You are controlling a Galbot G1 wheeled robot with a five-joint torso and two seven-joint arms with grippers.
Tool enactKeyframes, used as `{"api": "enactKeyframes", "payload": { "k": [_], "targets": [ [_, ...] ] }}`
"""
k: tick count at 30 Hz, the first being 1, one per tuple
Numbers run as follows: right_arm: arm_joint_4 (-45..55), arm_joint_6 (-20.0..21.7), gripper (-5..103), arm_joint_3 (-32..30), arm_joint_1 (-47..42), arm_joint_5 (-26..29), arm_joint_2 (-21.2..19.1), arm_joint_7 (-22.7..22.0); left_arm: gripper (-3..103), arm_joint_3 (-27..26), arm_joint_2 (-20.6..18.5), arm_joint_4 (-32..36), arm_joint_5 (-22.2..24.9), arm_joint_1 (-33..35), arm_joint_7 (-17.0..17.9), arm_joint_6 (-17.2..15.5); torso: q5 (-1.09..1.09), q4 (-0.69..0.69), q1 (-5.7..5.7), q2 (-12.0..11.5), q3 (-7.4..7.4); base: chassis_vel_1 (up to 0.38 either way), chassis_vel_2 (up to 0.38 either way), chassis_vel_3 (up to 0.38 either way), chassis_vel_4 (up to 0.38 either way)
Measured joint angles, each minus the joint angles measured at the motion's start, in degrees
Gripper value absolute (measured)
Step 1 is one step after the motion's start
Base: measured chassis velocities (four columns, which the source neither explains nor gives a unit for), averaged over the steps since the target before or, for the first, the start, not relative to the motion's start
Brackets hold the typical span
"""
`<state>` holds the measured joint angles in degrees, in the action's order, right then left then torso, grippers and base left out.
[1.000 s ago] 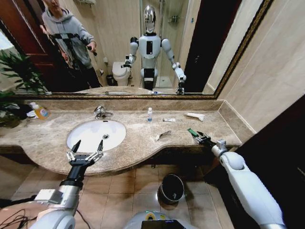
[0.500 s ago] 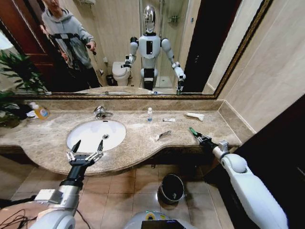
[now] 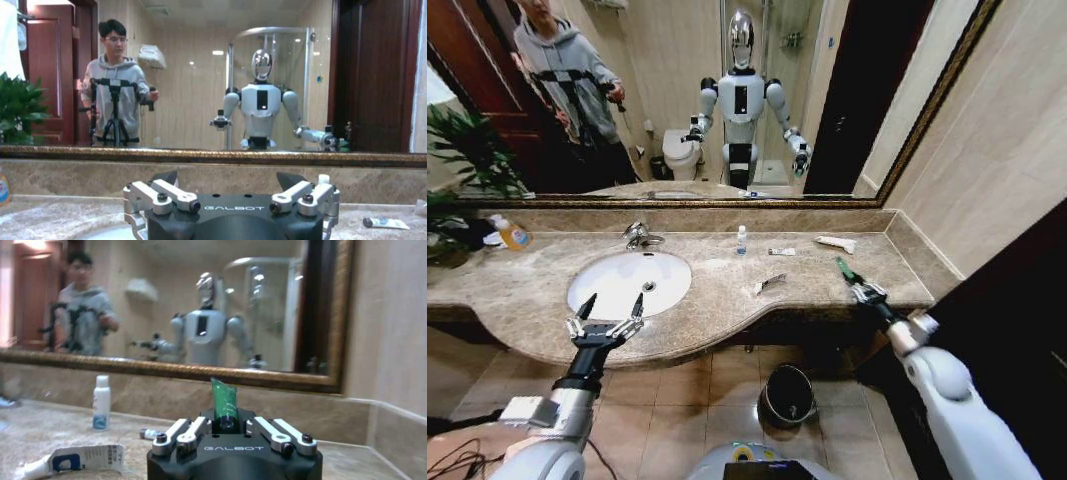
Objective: Pick up the trash from the sink and place it in the trash bin.
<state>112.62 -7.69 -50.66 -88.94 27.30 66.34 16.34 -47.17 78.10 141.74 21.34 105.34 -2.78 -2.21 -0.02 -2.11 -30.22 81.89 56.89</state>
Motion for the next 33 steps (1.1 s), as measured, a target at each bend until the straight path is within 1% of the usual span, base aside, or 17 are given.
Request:
{"api": "enactKeyframes", "payload": {
  "k": [1,2,5,6,7,8,9,11,13,14,17,23,24,26,29,31,33],
  "targets": [
    [0.6,-2.3,21,-0.6,-3.2,0.4,0.9,-0.6,100,0.0,0.0,0.0,0.0,0.0,0.0,0.0,0.02,0.0,0.0,0.0,0.0,0.0,0.0,0.0,0.0],
    [0.6,-2.3,21,-0.6,-3.2,0.4,0.9,-0.6,100,0.0,0.0,0.0,0.0,0.0,0.0,0.0,0.02,0.0,0.0,0.0,0.0,0.0,0.0,0.0,0.0],
    [-0.7,-10.6,21,-0.5,-12.0,1.0,2.4,-2.9,100,0.0,0.0,0.0,0.0,0.0,0.0,0.0,-0.03,0.02,0.0,0.0,0.0,0.0,0.0,0.0,0.0],
    [-0.7,-10.6,21,-0.5,-12.0,1.0,2.4,-2.9,100,0.0,0.0,0.0,0.0,0.0,0.0,0.0,-0.03,0.02,0.0,0.0,0.0,0.0,0.0,0.0,0.0],
    [-1.6,-12.7,21,-0.1,-12.8,0.6,2.7,-3.6,100,0.0,0.0,0.0,0.0,0.0,0.0,0.0,-0.03,0.02,0.0,0.0,0.0,0.0,0.0,0.0,0.0],
    [-3.7,-17.2,21,0.7,-14.2,-1.4,3.5,-5.1,100,0.0,0.0,0.0,0.0,0.0,0.0,0.0,0.07,0.02,0.0,0.0,0.0,0.0,0.0,0.0,0.0],
    [-5.2,-19.6,21,1.2,-15.0,-2.8,4.1,-6.0,100,0.0,0.0,0.0,0.0,0.0,0.0,0.0,0.02,0.0,0.0,0.0,0.0,0.0,0.0,0.0,0.0],
    [-6.5,-21.2,21,2.0,-15.7,-3.9,4.6,-6.7,100,0.0,0.0,0.0,0.0,0.0,0.0,0.0,0.01,0.01,0.0,0.0,0.0,0.0,0.0,0.0,0.0],
    [-11.2,-24.4,21,4.2,-16.4,-7.4,5.8,-7.0,100,0.0,0.0,0.0,0.0,0.0,0.0,0.0,0.02,0.0,0.0,0.0,0.0,0.0,0.0,0.0,0.0],
    [-11.2,-24.4,21,4.2,-16.4,-7.4,5.8,-7.0,100,0.0,0.0,0.0,0.0,0.0,0.0,0.0,0.02,0.0,0.0,0.0,0.0,0.0,0.0,0.0,0.0],
    [-17.9,-26.6,21,7.5,-15.3,-12.3,7.1,-6.8,100,0.0,0.0,0.0,0.0,0.0,0.0,0.0,0.03,0.01,0.0,0.0,0.0,0.0,0.0,0.0,0.0],
    [-28.2,-26.9,21,13.0,-11.3,-18.2,7.3,-6.9,100,0.0,0.0,0.0,0.0,0.0,0.0,0.0,0.02,0.01,0.0,0.0,0.01,0.0,0.0,0.0,0.0],
    [-33.6,-27.3,21,14.6,-8.3,-21.7,7.5,-6.6,100,0.0,0.0,0.0,0.0,0.0,0.0,0.0,0.02,0.0,0.0,0.0,0.01,0.0,0.0,0.0,0.0],
    [-38.4,-26.8,21,16.3,-5.0,-25.1,7.8,-6.4,100,0.0,0.0,0.0,0.0,0.0,0.0,0.0,0.03,0.01,-0.01,0.0,0.01,0.0,0.0,0.0,0.0],
    [-42.5,-25.6,21,17.9,-1.9,-27.3,8.2,-5.6,100,0.0,0.0,0.0,0.0,0.0,0.0,0.0,-0.01,-0.01,-0.01,0.0,0.01,0.0,0.0,0.0,0.0],
    [-52.8,-25.3,21,19.6,4.6,-32.7,10.0,-4.8,100,0.0,0.0,0.0,0.0,0.0,0.0,0.0,0.05,0.0,-0.01,0.0,0.01,0.0,0.0,0.0,0.0],
    [-55.9,-25.6,21,19.6,6.6,-34.8,10.7,-4.7,100,0.0,0.0,0.0,0.0,0.0,0.0,0.0,0.04,0.0,-0.01,0.0,0.01,0.0,0.0,0.0,0.0]
  ]
}}
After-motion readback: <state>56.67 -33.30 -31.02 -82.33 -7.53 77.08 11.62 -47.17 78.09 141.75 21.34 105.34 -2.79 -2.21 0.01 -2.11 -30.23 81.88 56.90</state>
